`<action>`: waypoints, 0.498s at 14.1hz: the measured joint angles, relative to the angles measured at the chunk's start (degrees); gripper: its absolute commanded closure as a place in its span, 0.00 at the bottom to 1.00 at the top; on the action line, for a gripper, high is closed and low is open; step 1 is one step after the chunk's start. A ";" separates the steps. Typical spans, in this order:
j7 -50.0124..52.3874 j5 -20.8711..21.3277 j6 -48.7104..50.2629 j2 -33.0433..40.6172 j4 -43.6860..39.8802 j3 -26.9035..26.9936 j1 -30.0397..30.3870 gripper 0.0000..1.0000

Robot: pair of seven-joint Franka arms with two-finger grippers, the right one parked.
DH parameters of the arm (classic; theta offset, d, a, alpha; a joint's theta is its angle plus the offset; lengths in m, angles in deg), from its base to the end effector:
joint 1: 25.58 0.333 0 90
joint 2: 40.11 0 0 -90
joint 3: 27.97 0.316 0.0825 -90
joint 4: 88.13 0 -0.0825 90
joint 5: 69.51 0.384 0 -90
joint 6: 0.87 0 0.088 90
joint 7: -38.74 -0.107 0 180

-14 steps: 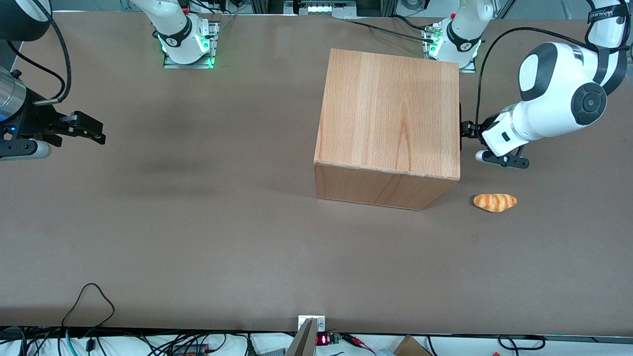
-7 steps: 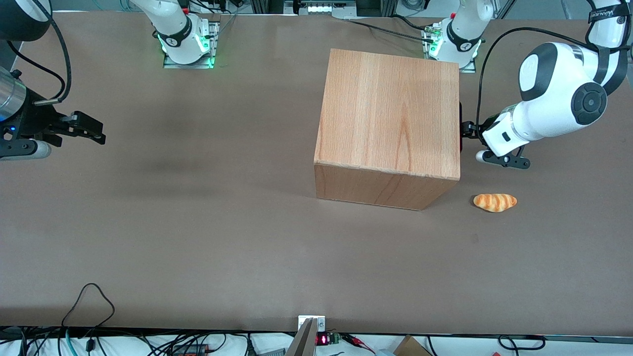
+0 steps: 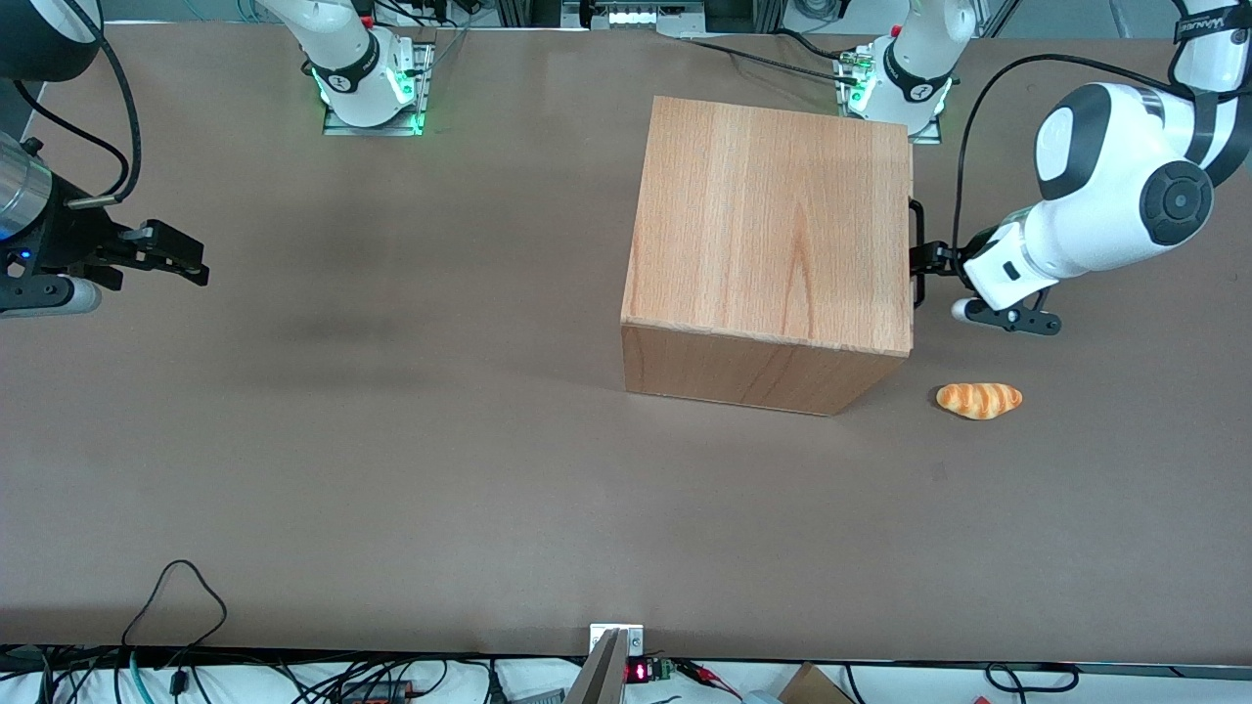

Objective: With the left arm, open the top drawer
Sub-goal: 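Pull the drawer outward by its handle with the left gripper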

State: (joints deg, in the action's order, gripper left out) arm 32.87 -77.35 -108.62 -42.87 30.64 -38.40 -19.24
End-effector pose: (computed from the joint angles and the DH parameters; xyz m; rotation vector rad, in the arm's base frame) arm 0.5263 -0.0473 0.3904 2.9785 -0.1747 -0.3565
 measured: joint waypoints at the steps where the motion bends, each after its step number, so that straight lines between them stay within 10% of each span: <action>1: -0.16 0.81 0.00 0.09 -0.07 0.02 0.61 0.00; 7: -0.80 3.58 0.01 0.25 -0.37 0.20 2.63 0.00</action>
State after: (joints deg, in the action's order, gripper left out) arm 32.07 -73.77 -108.61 -42.62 30.27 -38.20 -16.61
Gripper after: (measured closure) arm 0.000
